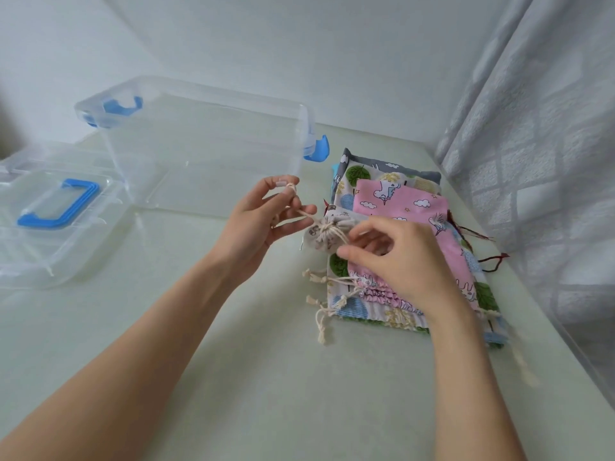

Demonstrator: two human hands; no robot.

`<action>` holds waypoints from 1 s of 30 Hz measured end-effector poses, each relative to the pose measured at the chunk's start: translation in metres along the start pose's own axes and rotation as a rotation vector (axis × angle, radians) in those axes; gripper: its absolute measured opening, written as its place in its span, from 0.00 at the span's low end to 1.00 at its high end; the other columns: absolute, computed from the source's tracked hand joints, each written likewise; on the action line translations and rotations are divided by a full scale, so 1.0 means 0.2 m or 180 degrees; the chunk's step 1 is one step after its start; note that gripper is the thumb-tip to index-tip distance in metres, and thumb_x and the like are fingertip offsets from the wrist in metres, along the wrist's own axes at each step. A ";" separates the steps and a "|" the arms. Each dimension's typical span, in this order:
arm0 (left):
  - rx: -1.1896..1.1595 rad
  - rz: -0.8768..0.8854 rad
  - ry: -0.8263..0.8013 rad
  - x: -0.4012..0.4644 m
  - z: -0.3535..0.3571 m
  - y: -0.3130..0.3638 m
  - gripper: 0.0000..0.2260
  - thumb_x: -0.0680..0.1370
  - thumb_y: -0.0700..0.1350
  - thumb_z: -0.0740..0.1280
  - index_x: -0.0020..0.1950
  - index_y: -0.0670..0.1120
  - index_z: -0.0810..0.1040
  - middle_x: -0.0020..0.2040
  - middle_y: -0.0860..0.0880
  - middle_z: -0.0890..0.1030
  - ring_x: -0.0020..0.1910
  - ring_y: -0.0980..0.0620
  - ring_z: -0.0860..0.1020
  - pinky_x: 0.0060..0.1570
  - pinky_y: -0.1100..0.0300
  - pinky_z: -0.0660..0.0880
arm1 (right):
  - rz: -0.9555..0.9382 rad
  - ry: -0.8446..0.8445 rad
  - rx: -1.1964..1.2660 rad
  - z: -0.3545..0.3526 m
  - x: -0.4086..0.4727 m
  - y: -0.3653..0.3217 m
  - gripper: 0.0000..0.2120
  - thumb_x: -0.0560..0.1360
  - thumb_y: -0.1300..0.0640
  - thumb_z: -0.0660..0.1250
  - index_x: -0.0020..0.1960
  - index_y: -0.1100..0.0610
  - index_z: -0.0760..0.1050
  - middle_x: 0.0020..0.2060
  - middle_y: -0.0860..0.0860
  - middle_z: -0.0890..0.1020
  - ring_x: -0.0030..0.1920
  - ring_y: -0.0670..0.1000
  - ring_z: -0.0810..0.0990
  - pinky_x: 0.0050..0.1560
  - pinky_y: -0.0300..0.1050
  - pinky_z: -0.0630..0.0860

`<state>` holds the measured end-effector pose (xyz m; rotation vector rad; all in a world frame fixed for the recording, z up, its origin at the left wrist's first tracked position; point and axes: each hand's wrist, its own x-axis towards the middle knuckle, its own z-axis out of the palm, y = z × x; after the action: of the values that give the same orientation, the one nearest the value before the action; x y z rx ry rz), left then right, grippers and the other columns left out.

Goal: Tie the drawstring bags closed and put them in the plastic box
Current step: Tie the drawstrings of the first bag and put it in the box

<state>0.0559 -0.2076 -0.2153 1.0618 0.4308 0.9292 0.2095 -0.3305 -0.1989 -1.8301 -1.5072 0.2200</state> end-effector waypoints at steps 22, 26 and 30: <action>0.1737 -0.0583 -0.1220 -0.05 -0.09 0.12 0.13 0.77 0.49 0.61 0.41 0.46 0.82 0.37 0.47 0.81 0.39 0.49 0.80 0.44 0.65 0.75 | 0.0494 0.0581 0.3689 -0.04 0.03 -0.06 0.08 0.79 0.58 0.56 0.44 0.59 0.71 0.43 0.55 0.82 0.22 0.43 0.65 0.24 0.35 0.67; 0.1413 -0.0221 -0.1491 -0.07 -0.08 0.13 0.07 0.76 0.44 0.66 0.39 0.47 0.82 0.35 0.52 0.79 0.34 0.54 0.78 0.44 0.65 0.75 | 0.0278 0.0577 0.2922 -0.01 0.03 -0.05 0.08 0.80 0.60 0.57 0.45 0.58 0.74 0.40 0.53 0.81 0.23 0.45 0.66 0.25 0.37 0.68; 0.1154 -0.0025 -0.1668 -0.07 -0.08 0.15 0.06 0.68 0.52 0.72 0.41 0.52 0.84 0.35 0.53 0.81 0.31 0.56 0.77 0.41 0.64 0.75 | 0.0131 0.0333 0.2052 0.03 0.03 -0.06 0.08 0.80 0.63 0.58 0.50 0.58 0.76 0.38 0.48 0.81 0.25 0.45 0.68 0.27 0.38 0.71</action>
<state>0.0226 -0.2054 -0.1982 1.5783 0.1651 0.5407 0.1987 -0.3221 -0.1940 -1.3288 -1.1467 0.5508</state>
